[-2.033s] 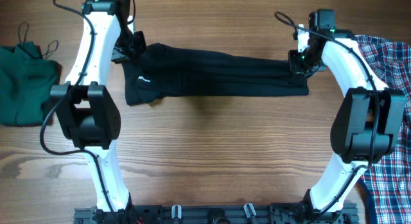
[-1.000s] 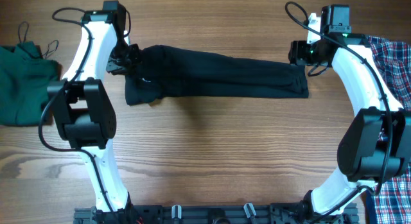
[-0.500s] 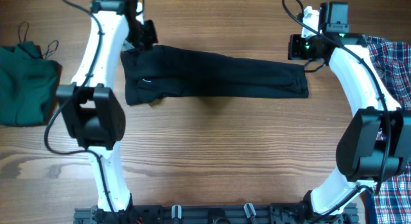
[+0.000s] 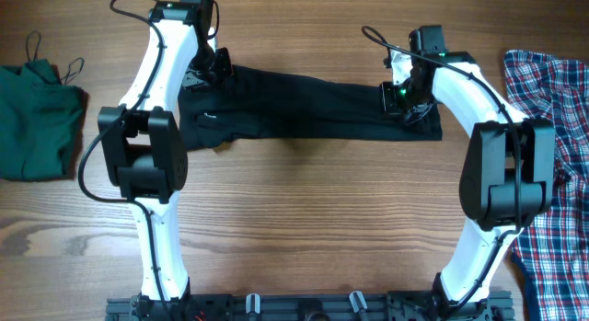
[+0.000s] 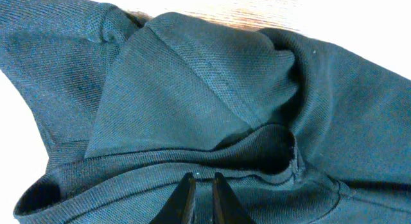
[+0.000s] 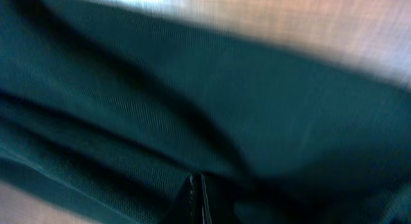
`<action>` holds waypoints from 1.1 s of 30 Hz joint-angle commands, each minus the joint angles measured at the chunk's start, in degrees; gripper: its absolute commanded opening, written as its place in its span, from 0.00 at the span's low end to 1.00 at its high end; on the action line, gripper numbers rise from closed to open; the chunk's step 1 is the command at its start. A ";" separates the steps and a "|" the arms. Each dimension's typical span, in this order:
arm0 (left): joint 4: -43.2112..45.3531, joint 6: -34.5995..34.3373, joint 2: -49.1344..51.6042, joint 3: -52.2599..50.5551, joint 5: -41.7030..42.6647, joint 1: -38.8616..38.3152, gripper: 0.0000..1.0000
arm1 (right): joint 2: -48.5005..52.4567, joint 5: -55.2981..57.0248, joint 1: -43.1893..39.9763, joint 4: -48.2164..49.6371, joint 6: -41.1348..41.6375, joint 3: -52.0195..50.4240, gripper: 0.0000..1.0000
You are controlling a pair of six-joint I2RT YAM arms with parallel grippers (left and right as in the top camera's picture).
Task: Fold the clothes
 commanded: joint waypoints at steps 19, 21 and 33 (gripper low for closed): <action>1.49 1.86 0.24 -0.17 -0.81 0.26 0.14 | -8.04 19.76 -0.24 -19.17 17.00 0.48 0.04; 1.55 1.86 0.24 -0.17 -0.81 0.26 0.15 | -8.07 22.58 -0.35 -17.75 18.84 0.48 0.04; 1.77 1.84 0.24 -0.17 -1.64 0.26 0.57 | -8.04 0.15 -15.78 -3.50 12.24 0.48 0.18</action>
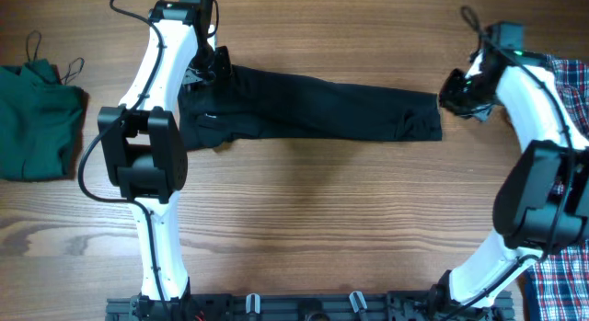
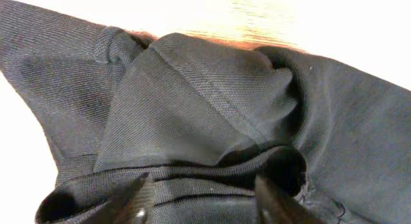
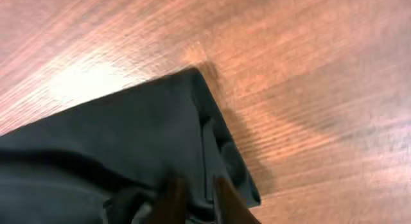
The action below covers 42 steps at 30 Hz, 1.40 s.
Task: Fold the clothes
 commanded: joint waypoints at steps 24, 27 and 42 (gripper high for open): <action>0.72 0.42 0.24 -0.13 -0.48 0.15 0.89 | -0.31 -3.69 13.44 4.61 -7.10 0.48 0.20; 0.74 0.42 0.24 -0.13 -0.48 0.15 0.89 | -0.26 0.37 13.46 5.35 -4.04 -2.29 0.17; 0.74 0.42 0.24 -0.13 -0.48 0.15 0.91 | -0.28 23.28 11.67 -5.46 4.28 -9.16 0.09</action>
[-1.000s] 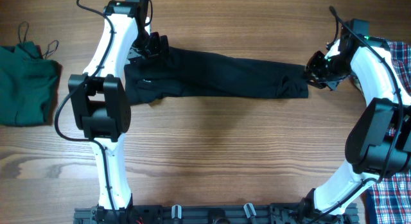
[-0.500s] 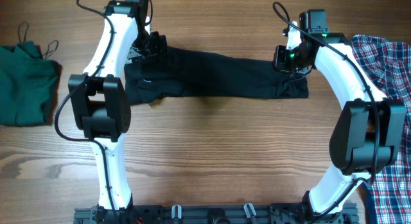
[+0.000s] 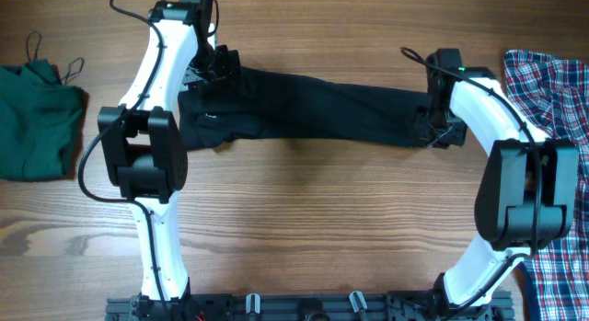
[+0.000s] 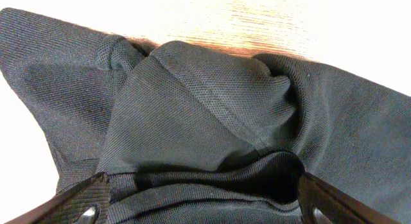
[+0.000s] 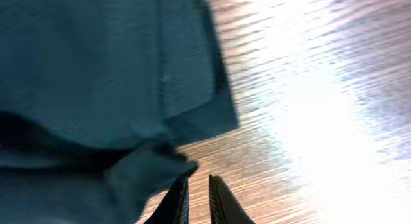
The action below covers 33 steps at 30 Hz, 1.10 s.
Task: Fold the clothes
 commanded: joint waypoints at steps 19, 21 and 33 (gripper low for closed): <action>-0.76 -3.63 -0.02 -14.21 -4.02 0.28 0.22 | 1.07 -15.76 -0.07 20.35 -11.58 -4.07 0.05; 0.48 -4.87 -0.02 -16.90 -7.67 0.63 0.22 | 2.34 -14.10 -0.07 20.61 -11.52 -4.17 0.06; -1.53 -4.87 -4.72 -12.85 -7.87 7.19 0.12 | 3.69 -12.15 -0.07 21.05 -11.41 -4.24 0.18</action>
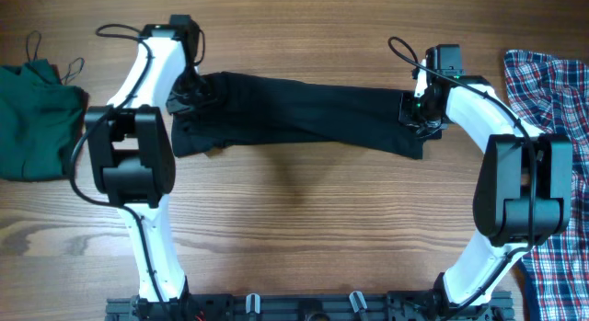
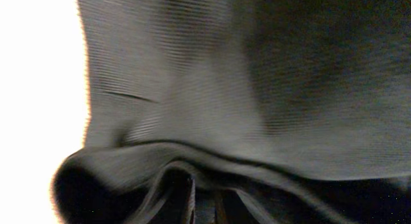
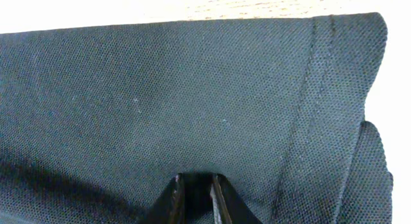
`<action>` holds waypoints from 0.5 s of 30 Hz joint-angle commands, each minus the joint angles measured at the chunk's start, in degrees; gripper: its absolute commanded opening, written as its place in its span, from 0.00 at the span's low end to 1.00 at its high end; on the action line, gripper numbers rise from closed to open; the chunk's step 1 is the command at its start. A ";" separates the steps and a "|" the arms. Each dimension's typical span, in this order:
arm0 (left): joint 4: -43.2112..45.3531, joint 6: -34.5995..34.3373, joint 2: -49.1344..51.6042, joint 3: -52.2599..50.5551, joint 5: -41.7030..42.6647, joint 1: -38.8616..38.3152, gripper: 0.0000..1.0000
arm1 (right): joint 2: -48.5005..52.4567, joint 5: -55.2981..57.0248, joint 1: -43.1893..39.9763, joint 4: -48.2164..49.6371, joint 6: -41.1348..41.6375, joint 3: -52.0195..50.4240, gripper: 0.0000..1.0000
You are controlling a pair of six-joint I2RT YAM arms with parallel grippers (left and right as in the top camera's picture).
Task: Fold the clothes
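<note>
A black polo shirt (image 1: 304, 109) lies stretched in a long band across the far half of the table. My left gripper (image 1: 189, 93) is at its left end, and in the left wrist view the left gripper (image 2: 204, 201) is shut on a fold of black knit. My right gripper (image 1: 419, 114) is at the shirt's right end. In the right wrist view the right gripper (image 3: 195, 192) is shut on the fabric just inside the stitched hem (image 3: 311, 102).
A green garment (image 1: 37, 119) lies bunched at the table's left edge. A red and blue plaid shirt (image 1: 557, 128) hangs over the right edge. The wooden table (image 1: 294, 229) runs bare toward the front rail.
My left gripper stood wide open at the collar; now it is shut on the shirt's left end, lower and further left. My right gripper has moved from the corner inward onto the hem.
Both grippers were first shut on the stretched shirt. Then the left stood partly open and the right was off the shirt beyond its right corner. Then the left was wide open and the right at the corner. Now both pinch fabric.
</note>
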 commanded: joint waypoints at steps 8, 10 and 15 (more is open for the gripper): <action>-1.90 -2.01 -2.12 0.96 -3.65 7.56 0.04 | 2.19 2.12 0.04 -0.24 -0.79 -0.63 0.23; -2.19 -2.10 -4.09 3.30 -3.58 7.54 0.04 | 2.19 2.10 0.04 -0.07 -0.79 -0.63 0.25; -1.49 -3.54 -11.45 4.44 -3.39 6.21 0.18 | 2.19 1.88 0.07 0.11 -0.37 -0.63 0.43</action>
